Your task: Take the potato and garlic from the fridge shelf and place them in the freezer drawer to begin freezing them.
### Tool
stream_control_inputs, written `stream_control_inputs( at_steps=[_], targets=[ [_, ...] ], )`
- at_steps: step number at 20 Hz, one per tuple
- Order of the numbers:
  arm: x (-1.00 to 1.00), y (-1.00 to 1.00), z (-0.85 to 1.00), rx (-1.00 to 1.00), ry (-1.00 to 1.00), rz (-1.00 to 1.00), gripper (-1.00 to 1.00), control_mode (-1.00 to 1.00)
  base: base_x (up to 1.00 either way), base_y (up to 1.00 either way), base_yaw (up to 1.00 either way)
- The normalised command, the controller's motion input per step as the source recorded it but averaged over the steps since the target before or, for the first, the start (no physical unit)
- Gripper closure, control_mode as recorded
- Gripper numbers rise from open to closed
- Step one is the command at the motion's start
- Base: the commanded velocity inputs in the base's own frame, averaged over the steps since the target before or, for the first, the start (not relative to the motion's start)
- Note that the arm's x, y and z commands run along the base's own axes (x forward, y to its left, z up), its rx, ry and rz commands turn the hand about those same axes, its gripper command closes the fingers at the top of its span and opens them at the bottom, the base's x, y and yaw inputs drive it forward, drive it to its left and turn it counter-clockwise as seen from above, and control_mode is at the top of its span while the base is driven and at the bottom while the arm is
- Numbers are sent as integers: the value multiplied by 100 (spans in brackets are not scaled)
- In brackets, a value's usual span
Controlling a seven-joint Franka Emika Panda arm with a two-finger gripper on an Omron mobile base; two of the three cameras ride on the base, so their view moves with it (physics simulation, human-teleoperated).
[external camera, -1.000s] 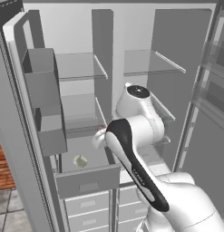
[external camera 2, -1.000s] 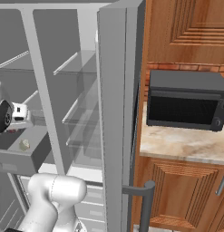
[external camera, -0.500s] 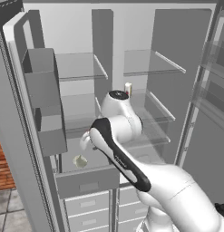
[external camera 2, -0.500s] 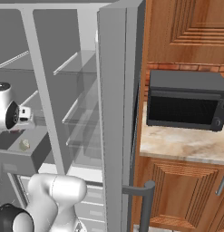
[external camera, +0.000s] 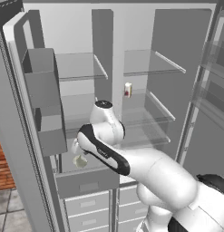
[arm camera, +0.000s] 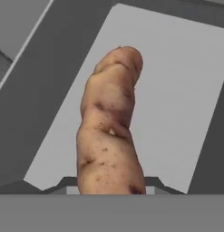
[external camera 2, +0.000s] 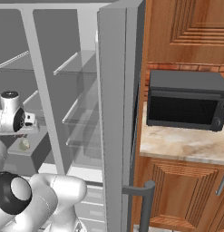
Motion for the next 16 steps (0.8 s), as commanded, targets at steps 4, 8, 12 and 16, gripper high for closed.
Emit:
stream_control_inputs(
  at_steps=[4, 8, 12, 16],
  targets=[
    [51, 11, -53, -7, 0, 0, 100, -100, 0, 0, 0],
    [52, 6, -56, -9, 0, 0, 100, -100, 0, 0, 0],
    [55, 2, -44, -4, 0, 0, -100, -100, 0, 0, 0],
    [19, 0, -7, 0, 0, 0, -100, -100, 0, 0, 0]
  ],
)
